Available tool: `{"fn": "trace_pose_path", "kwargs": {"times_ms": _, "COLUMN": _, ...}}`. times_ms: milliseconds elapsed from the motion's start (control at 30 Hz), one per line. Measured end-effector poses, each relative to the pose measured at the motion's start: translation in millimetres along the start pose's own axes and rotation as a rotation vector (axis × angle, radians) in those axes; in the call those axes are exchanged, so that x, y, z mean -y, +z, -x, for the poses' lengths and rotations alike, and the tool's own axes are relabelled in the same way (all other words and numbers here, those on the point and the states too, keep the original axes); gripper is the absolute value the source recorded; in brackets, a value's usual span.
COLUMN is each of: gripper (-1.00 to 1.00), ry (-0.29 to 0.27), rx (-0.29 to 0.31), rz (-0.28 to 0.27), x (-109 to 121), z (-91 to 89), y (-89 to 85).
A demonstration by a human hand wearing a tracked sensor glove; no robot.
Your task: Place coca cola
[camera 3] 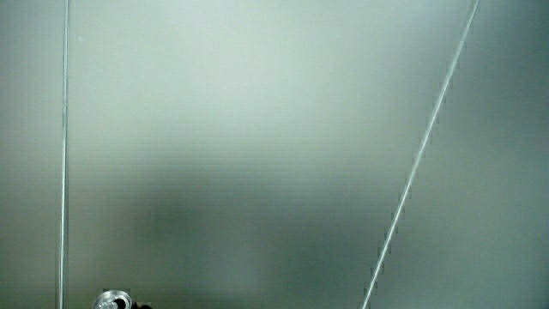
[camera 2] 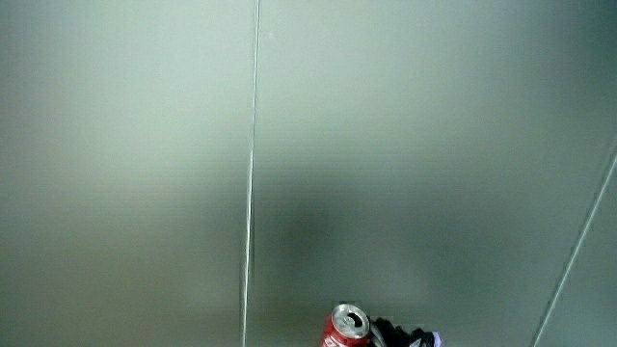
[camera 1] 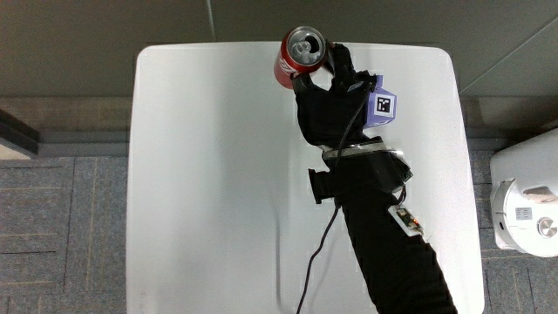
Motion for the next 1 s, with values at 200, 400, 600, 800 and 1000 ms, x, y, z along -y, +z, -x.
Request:
{"fn": "trace_pose_path", "kwargs": {"times_ms": 200, "gripper": 0.00, "ry": -0.056, "rx": 0.044, "rz": -0.001, "x": 0, "z": -12.7, "y": 5.8}}
{"fn": "trace_pose_path", "kwargs": {"times_ms": 400, "gripper": 0.00, "ry": -0.066, "rx": 0.040, "rz": -0.003, "x": 3, "z": -20.1, "y": 7.4}}
{"fn": "trace_pose_path", "kwargs": {"times_ms": 600, "gripper": 0.00, "ry": -0.099, "rx": 0.047, "rz": 0.008, "x": 6, "z": -25.5, "y": 5.1}}
{"fn": "trace_pose_path", "kwargs": {"times_ms": 800, "gripper": 0.00, "ry": -0.120, "rx": 0.049, "rz": 0.005, "x": 10, "z": -34.6, "y": 7.7}}
{"fn": "trace_pose_path", "kwargs": {"times_ms": 1000, "gripper": 0.00, "ry": -0.117, "rx": 0.022, "rz": -0.005, "x": 11, "z": -34.8, "y": 10.5}}
